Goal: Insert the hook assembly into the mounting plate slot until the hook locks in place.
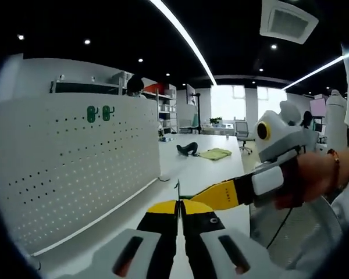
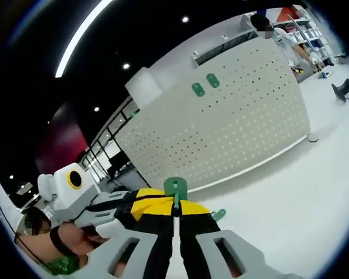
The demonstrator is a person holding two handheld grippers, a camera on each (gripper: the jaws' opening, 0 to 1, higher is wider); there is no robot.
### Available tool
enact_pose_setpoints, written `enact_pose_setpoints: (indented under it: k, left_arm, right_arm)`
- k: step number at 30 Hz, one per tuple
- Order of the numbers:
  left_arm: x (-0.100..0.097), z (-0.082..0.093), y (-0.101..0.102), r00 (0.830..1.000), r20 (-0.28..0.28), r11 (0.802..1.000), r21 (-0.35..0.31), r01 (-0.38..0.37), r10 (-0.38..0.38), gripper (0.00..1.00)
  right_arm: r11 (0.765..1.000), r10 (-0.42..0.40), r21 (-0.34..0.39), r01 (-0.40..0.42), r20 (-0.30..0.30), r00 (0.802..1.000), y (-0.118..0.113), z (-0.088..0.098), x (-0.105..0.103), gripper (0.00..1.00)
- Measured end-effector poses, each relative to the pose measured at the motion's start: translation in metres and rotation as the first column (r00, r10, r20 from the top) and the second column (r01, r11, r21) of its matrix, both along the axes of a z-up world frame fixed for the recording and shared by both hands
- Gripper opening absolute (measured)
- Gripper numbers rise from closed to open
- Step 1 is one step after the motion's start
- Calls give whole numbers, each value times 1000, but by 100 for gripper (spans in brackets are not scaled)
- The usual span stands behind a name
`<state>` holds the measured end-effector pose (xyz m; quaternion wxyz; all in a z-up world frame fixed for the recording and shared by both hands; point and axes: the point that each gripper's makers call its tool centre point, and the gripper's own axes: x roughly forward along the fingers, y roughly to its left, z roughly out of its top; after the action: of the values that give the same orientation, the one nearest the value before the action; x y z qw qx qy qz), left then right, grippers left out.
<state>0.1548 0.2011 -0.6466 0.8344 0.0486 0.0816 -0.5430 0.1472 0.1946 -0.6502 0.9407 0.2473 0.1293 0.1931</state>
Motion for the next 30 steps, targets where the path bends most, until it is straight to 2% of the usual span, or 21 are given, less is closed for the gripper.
enact_pose_setpoints:
  k: [12, 17, 19, 30]
  left_arm:
    - [4, 5, 19, 998, -9, 997, -27, -69, 68, 11]
    - [1, 6, 24, 996, -3, 995, -33, -89, 89, 12]
    - [0, 6, 26, 995, 0, 995, -32, -97, 97, 14]
    - [-8, 10, 40, 992, -3, 992, -38, -123, 123, 20]
  right_arm:
    - [997, -7, -79, 8, 19, 1000, -1, 6, 4, 1]
    - [998, -22, -58, 24, 31, 999, -6, 12, 4, 1]
    - [996, -33, -81, 36, 43, 999, -9, 15, 5, 1]
    - [992, -48, -109, 56, 73, 996, -16, 29, 12, 1]
